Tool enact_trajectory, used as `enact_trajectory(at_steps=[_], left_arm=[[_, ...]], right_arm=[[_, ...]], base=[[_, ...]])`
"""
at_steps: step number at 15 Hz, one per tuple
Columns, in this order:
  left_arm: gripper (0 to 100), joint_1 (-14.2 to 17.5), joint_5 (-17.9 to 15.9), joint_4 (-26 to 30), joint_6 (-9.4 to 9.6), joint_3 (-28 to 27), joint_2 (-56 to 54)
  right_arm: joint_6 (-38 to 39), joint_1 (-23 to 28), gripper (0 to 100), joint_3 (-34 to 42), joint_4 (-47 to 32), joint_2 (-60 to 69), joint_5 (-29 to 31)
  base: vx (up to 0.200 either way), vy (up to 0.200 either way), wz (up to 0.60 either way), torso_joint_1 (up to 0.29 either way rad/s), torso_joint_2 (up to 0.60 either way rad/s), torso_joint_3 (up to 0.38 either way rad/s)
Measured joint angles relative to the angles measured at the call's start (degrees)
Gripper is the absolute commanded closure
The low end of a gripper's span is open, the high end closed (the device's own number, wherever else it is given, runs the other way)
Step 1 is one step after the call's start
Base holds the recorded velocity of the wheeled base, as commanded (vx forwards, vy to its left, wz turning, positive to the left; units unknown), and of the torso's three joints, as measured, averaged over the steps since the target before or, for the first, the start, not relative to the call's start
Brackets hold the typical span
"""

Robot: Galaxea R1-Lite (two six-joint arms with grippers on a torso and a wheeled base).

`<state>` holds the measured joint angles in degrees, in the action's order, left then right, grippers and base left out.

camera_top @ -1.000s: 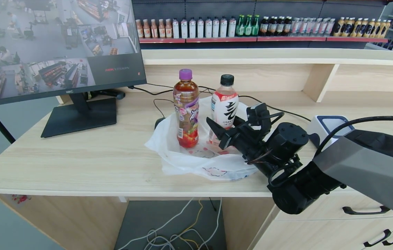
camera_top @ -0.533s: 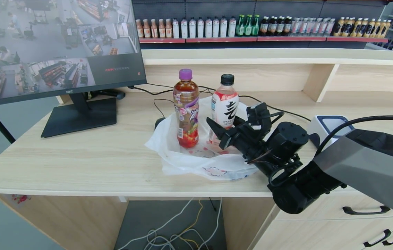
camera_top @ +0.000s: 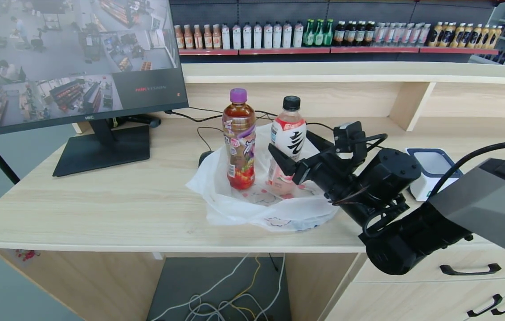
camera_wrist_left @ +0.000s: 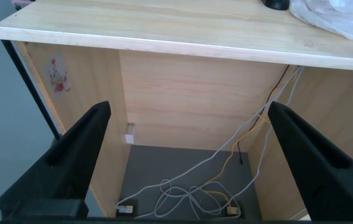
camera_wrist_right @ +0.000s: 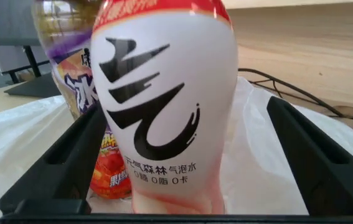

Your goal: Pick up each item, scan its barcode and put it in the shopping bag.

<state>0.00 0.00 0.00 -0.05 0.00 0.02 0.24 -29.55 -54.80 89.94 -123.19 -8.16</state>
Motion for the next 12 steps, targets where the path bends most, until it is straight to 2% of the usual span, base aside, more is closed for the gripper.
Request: enact_trajectory(at_steps=[2, 7, 9, 12], left_arm=[[0, 0.0, 0.0, 0.0, -0.16, 0.0, 0.0], [0, 0.0, 0.0, 0.0, -0.11, 0.0, 0.0], [0, 0.0, 0.0, 0.0, -0.11, 0.0, 0.0], [0, 0.0, 0.0, 0.0, -0.11, 0.0, 0.0]], right_arm=[[-0.5, -0.6, 0, 4.9, 0.0, 3.0, 0.0], [-2.8, -4.5, 0, 22.3, 0.0, 12.3, 0.0], [-3.1, -6.7, 0, 25.0, 0.0, 14.9, 0.0], [-3.1, -8.1, 0, 25.5, 0.0, 16.6, 0.0]], base=[[0.000, 0.000, 0.00, 0.000, 0.00, 0.000], [0.000, 0.000, 0.00, 0.000, 0.00, 0.000], [0.000, 0.000, 0.00, 0.000, 0.00, 0.000], [-0.200, 0.000, 0.00, 0.001, 0.00, 0.001]])
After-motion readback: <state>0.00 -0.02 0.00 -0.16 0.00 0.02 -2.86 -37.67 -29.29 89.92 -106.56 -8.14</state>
